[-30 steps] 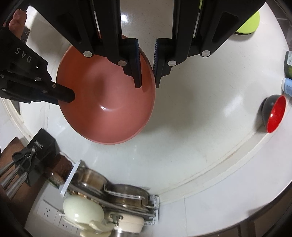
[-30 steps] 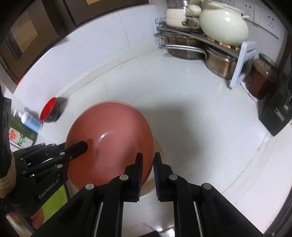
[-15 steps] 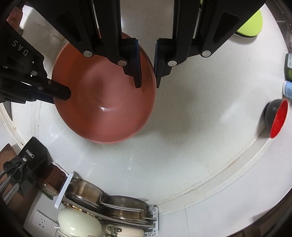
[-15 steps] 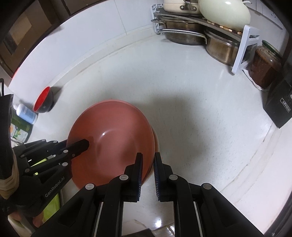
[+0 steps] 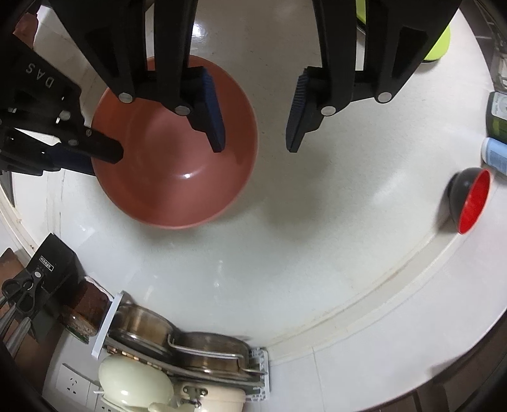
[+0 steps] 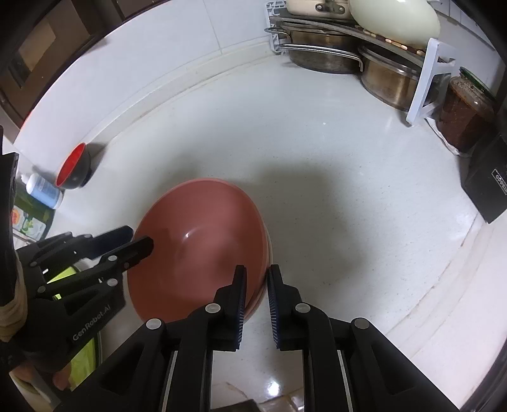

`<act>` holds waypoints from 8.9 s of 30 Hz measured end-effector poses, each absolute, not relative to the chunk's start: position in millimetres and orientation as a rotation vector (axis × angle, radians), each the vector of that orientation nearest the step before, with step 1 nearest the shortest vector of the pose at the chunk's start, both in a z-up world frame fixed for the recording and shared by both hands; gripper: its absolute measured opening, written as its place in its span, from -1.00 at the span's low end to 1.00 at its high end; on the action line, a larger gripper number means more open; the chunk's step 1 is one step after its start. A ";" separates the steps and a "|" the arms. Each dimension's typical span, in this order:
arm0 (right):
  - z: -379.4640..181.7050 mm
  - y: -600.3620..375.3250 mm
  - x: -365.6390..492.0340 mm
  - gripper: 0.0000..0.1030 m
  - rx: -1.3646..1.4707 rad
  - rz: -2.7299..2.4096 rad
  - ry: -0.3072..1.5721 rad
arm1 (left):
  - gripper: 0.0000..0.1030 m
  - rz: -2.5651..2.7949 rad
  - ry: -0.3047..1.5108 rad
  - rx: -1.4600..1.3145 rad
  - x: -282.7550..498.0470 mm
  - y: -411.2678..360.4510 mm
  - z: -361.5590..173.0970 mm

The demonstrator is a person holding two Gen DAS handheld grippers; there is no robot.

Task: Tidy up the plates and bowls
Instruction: 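Lower the pink bowl into the cream bowl and open both grippers, then move both open grippers to the red bowl beside the soap bottles, then close both grippers on the rim of the red bowl, then lift the red bowl with both grippers and carry it over the pink bowl, then lower the red bowl into the pink bowl and open both grippers, then close both grippers on the rims of the stacked bowls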

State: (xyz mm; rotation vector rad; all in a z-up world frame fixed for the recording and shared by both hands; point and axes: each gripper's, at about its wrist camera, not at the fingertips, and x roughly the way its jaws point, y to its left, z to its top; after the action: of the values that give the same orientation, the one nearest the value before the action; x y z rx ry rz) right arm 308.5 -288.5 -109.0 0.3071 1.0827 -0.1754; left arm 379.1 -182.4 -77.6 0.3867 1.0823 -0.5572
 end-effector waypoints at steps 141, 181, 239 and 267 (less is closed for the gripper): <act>-52.6 -21.2 544.4 -0.71 0.123 0.139 0.886 | -0.73 -0.171 0.953 0.026 548.1 112.5 -41.3; 9.0 -158.8 322.1 -0.71 0.194 -0.115 0.784 | -0.70 -0.541 0.877 0.112 380.0 -65.0 21.8; -71.0 -259.5 290.8 -0.15 0.212 -0.255 0.956 | -0.42 -0.564 1.068 0.261 378.1 -161.7 -65.7; -88.7 -280.9 287.6 -0.12 0.404 -0.297 0.966 | -0.22 -0.507 1.137 0.218 380.7 -157.2 -89.0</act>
State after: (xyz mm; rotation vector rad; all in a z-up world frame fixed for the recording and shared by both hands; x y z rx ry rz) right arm 287.6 -280.9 -88.7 0.4044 0.9656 -0.2969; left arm 380.7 -157.2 -89.0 0.2176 1.1374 -0.5068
